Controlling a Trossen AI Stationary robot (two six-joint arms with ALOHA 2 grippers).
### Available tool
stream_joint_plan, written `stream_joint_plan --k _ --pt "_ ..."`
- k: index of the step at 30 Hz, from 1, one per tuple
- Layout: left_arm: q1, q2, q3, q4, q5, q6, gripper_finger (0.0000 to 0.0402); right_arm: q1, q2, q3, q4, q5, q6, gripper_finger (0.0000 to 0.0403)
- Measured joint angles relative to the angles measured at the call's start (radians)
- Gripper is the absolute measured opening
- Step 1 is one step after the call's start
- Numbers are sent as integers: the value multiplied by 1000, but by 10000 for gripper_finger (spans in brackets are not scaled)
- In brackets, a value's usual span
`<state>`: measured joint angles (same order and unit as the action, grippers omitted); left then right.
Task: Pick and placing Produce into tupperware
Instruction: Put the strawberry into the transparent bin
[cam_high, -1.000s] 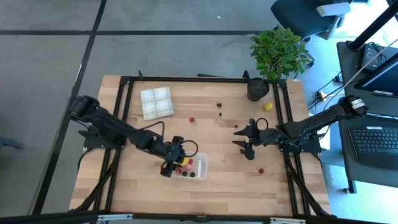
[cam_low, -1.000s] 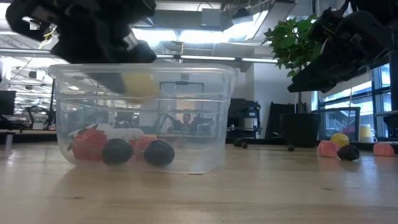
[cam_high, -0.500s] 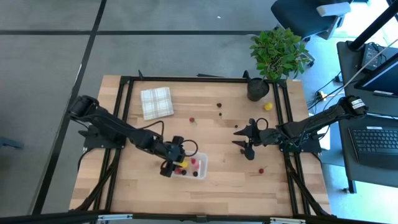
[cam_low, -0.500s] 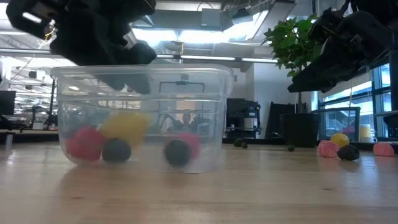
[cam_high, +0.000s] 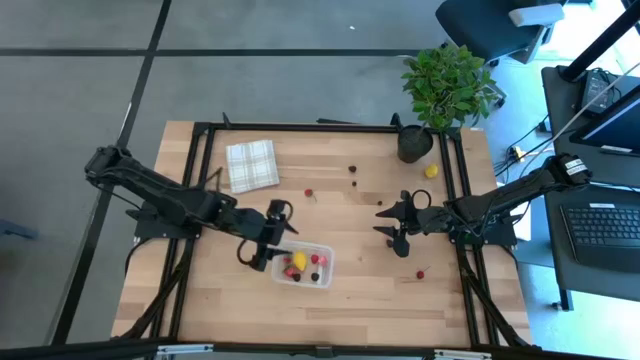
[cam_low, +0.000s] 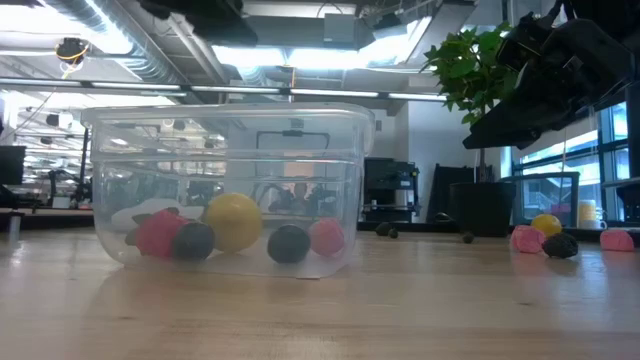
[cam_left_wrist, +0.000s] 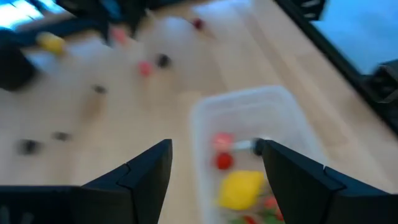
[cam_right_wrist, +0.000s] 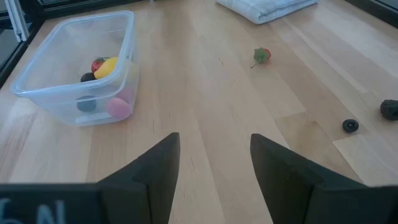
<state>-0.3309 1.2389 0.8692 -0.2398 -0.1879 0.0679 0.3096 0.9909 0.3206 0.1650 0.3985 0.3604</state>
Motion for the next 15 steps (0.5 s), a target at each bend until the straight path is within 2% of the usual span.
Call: stream_joint_plan --k 5,7,11,15 --pt "11 -43 0 3 -249 119 244 0 0 0 -2 0 -1 198" --pt "32 -45 0 4 -314 141 244 0 0 0 -2 0 -1 198" --pt "91 -45 0 3 -299 148 244 0 0 0 -4 0 -1 198" --pt "173 -44 0 -13 -190 151 244 0 0 0 -15 0 -2 198"
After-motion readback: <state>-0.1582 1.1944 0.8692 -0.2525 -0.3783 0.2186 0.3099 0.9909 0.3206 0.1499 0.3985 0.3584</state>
